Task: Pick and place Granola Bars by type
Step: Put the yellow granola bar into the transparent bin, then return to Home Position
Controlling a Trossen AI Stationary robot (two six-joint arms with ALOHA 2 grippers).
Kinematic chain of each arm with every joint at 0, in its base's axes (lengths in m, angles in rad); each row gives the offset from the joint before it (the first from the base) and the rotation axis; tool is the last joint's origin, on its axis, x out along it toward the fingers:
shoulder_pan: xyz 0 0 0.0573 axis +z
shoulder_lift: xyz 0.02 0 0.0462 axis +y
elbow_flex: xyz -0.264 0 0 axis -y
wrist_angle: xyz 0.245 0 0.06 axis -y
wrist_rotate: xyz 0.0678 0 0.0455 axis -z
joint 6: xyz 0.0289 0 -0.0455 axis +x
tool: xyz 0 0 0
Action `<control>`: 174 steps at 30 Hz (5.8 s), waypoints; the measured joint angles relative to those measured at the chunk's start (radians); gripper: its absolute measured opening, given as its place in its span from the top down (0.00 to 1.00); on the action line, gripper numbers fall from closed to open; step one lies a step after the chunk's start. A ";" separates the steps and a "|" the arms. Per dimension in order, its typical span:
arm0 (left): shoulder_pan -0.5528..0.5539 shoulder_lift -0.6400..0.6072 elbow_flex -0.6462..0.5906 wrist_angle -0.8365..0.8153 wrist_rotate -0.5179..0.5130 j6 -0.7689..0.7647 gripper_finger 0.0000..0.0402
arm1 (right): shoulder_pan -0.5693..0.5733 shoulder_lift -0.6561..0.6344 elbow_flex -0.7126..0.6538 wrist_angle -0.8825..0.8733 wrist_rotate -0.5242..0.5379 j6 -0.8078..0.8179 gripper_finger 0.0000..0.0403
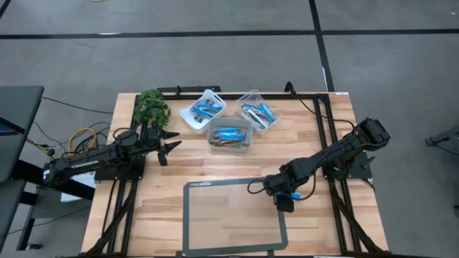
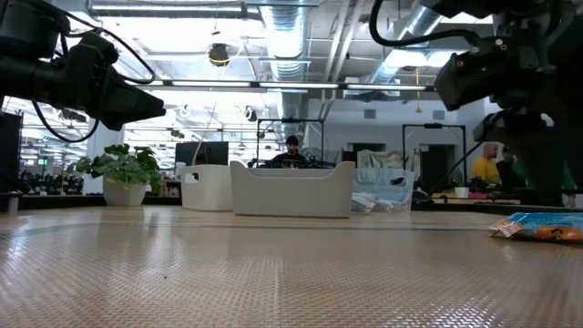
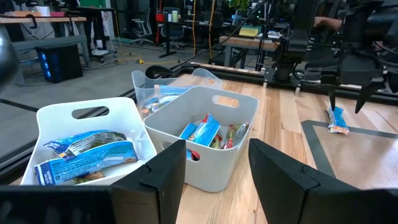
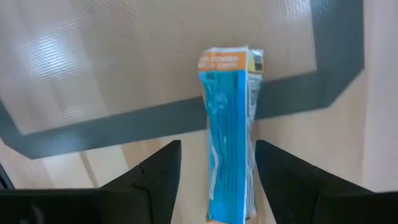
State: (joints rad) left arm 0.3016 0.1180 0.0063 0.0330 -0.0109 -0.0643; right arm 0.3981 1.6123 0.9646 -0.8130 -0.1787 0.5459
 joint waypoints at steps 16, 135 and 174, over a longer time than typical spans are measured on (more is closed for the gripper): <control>0.000 0.000 0.000 0.000 0.000 0.000 0.58 | 0.029 0.007 -0.117 0.062 0.047 0.120 0.50; 0.000 0.000 0.000 0.000 0.000 0.000 0.58 | -0.607 -0.245 -0.207 0.636 0.569 -0.423 0.46; 0.000 0.000 0.000 0.000 0.000 0.000 0.58 | -0.199 -1.460 -0.956 0.924 0.073 -0.731 0.44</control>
State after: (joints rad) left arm 0.3016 0.1181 0.0065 0.0330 -0.0111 -0.0643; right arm 0.1992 0.1524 0.0082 0.1113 -0.1055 -0.1855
